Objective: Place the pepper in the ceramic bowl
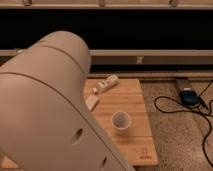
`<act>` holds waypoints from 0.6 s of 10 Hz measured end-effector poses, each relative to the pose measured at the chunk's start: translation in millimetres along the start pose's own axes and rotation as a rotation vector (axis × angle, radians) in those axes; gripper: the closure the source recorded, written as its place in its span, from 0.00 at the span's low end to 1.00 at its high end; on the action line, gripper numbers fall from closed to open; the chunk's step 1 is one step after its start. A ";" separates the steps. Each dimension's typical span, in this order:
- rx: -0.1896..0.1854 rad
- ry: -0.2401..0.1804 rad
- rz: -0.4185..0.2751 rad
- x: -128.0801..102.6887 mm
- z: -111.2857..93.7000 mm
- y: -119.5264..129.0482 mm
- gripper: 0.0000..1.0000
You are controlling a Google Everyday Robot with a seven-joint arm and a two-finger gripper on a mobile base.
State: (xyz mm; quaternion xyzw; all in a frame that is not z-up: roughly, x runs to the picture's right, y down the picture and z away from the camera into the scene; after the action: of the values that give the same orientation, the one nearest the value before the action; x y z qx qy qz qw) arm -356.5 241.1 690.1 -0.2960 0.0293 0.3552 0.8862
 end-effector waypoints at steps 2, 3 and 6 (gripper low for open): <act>-0.008 -0.023 0.012 -18.1 -24.6 -22.7 0.90; -0.011 -0.033 0.022 -25.7 -29.4 -36.5 0.90; -0.022 -0.069 0.062 -55.3 -36.1 -80.6 0.82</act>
State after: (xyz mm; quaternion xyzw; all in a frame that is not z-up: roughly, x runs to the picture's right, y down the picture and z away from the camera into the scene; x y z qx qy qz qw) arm -340.0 141.4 715.4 -0.2924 0.0040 0.3927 0.8720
